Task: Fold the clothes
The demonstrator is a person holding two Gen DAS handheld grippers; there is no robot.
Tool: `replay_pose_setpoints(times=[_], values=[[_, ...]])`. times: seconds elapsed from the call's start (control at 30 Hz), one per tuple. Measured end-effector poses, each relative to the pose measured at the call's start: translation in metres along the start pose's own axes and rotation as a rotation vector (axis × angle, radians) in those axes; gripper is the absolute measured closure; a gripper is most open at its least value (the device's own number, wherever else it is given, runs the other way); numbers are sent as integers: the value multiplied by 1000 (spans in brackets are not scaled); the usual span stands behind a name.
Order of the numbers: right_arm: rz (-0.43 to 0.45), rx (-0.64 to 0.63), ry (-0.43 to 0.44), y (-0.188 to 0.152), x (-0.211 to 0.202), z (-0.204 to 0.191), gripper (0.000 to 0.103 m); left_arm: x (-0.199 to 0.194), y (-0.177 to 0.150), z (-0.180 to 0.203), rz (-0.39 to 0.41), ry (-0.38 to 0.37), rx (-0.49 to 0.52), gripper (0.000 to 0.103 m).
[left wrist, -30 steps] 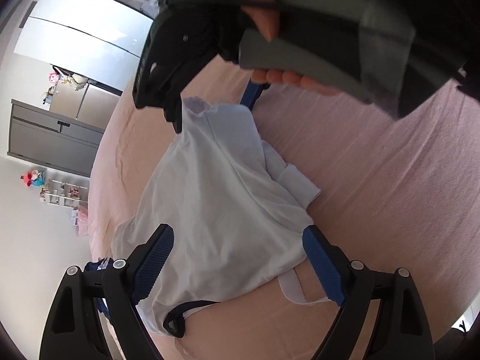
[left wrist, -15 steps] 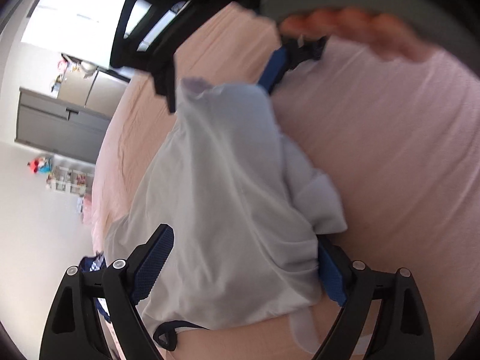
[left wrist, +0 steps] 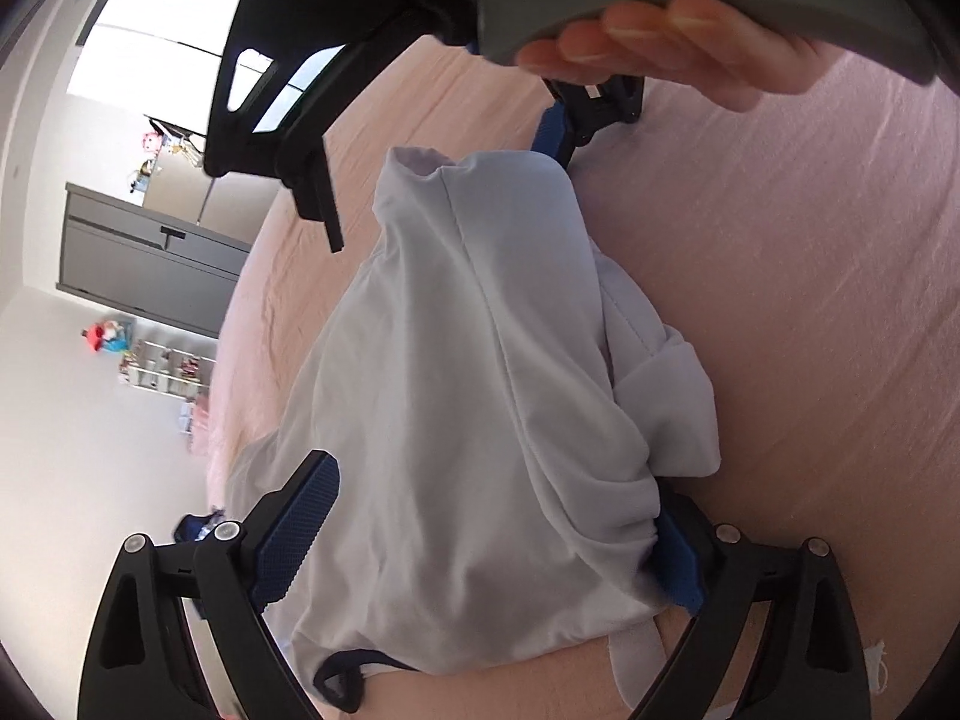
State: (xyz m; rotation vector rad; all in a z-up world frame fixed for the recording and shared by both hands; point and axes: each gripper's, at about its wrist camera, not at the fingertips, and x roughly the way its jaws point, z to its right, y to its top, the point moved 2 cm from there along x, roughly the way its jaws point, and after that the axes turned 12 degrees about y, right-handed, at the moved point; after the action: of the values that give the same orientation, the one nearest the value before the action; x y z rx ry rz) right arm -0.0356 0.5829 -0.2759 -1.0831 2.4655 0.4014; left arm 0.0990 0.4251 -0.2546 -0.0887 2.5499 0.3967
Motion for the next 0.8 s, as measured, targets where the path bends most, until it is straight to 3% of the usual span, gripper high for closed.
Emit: replay_pose_setpoints(times=[0.03, 0.07, 0.1, 0.13, 0.17, 0.2, 0.27, 0.47, 0.7, 0.8], values=[[-2, -2, -14, 0, 0, 0, 14, 0, -2, -2, 7, -17, -13, 8], [-4, -4, -28, 1, 0, -1, 22, -2, -3, -3, 15, -39, -22, 10], [-7, -4, -49, 1, 0, -1, 52, -3, -5, -4, 22, -64, -28, 16], [-15, 8, -68, 1, 3, 0, 71, -5, -7, -4, 29, -88, -35, 22], [-25, 19, -86, -1, 9, 2, 82, -8, -7, -4, 33, -124, -40, 41], [-27, 15, -108, -1, 14, 1, 83, -10, -7, -3, 37, -153, -43, 63], [-30, -7, -149, -3, 20, -3, 85, -11, -8, -3, 51, -155, -49, 75], [-53, -71, -240, -2, 23, -21, 89, -14, -11, -10, 64, -185, -77, 78], [-105, -150, -325, 2, 32, -52, 91, -16, -16, -34, 49, -273, -175, 82], [-115, -177, -358, 3, 32, -63, 91, -20, -19, -44, 51, -272, -199, 82]])
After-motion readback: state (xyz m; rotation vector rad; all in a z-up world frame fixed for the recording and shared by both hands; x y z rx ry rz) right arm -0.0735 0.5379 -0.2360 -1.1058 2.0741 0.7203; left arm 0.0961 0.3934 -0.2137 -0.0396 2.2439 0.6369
